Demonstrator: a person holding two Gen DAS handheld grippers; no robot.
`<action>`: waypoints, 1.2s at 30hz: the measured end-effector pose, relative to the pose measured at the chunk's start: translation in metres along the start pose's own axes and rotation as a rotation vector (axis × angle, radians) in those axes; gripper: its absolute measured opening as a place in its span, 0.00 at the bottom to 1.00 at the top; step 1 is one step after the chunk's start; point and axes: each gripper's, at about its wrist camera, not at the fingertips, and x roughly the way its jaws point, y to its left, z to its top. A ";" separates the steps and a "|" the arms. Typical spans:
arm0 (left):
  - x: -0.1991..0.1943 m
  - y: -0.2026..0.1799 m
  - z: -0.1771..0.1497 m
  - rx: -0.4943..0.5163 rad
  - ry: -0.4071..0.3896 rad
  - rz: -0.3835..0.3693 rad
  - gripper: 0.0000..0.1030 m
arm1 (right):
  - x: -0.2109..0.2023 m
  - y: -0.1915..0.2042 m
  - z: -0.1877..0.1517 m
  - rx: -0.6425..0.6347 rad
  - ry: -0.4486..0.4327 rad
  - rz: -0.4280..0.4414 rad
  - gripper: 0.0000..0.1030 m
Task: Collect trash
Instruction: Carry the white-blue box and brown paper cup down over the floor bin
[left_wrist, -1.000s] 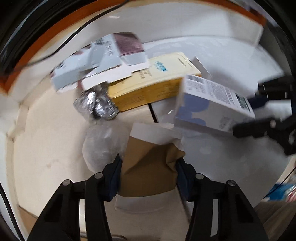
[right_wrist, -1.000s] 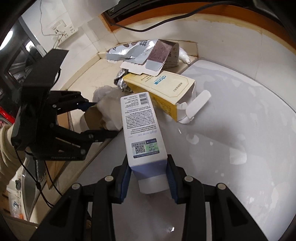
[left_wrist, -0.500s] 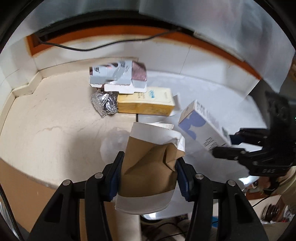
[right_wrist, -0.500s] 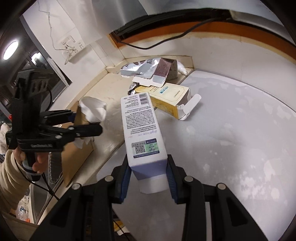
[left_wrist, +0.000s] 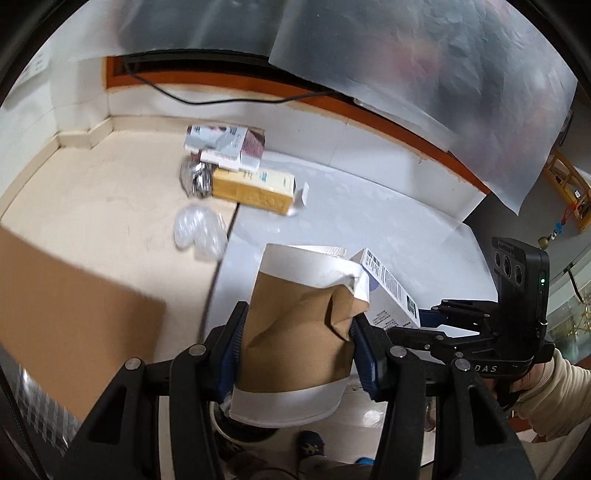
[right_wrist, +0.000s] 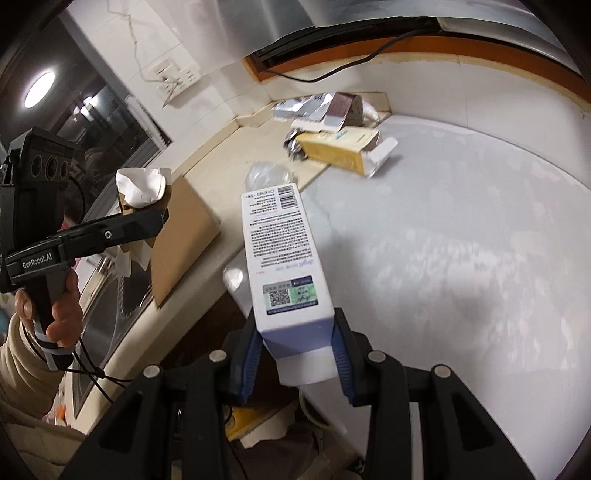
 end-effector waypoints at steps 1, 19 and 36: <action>0.000 -0.002 -0.006 -0.008 0.003 0.004 0.49 | -0.002 0.002 -0.004 -0.006 0.006 0.005 0.35; 0.083 -0.008 -0.179 -0.184 0.199 0.331 0.49 | 0.070 0.065 -0.133 -0.313 0.251 -0.147 0.35; 0.245 0.064 -0.279 -0.206 0.362 0.353 0.50 | 0.272 -0.025 -0.219 -0.159 0.468 -0.265 0.35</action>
